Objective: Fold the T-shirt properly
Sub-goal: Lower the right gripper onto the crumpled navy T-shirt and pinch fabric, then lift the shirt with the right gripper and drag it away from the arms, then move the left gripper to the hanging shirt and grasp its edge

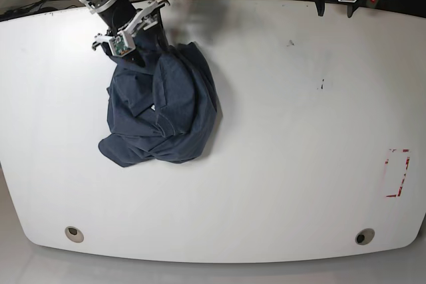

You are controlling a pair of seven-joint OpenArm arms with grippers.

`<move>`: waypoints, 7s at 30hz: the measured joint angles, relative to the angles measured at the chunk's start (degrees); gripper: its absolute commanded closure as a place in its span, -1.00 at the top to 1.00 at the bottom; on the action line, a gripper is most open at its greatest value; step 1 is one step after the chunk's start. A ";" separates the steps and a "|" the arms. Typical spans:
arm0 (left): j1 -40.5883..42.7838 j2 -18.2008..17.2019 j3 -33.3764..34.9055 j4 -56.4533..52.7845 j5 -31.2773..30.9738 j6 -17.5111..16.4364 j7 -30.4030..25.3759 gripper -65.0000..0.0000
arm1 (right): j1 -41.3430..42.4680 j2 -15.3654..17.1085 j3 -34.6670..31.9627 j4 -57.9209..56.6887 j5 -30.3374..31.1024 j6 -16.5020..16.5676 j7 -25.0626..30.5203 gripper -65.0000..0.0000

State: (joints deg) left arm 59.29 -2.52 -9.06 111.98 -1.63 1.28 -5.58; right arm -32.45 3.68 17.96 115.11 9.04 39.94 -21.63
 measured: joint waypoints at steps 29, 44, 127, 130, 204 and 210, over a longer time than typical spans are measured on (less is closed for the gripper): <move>-3.45 -0.52 0.04 -0.13 0.33 -0.22 -0.02 0.14 | 29.53 0.59 -0.70 -8.79 15.56 0.15 -34.16 0.12; -3.58 -0.50 0.00 -0.13 0.33 -0.22 0.02 0.14 | 31.54 0.07 -0.35 -15.98 14.91 -0.04 -35.82 0.11; -48.04 0.81 39.23 -14.27 0.37 0.59 21.33 0.15 | 105.55 19.82 -28.85 -9.75 15.21 0.50 -46.64 -1.00; -50.01 2.27 39.23 -16.65 0.35 -0.04 20.81 0.15 | 104.67 18.75 -29.88 -11.65 15.89 0.57 -46.82 -1.00; -73.44 9.29 58.42 -55.52 -16.46 7.52 1.75 0.15 | 104.94 19.26 -29.90 -15.06 15.80 0.59 -44.98 -1.00; -74.40 10.49 58.84 -59.08 -16.46 7.72 1.27 0.15 | 104.76 19.89 -29.92 -15.04 15.80 0.59 -43.34 -1.00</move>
State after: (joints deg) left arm -15.11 7.97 49.78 52.90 -18.09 8.99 -4.32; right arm 72.31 23.57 -11.97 100.07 24.84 40.53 -64.97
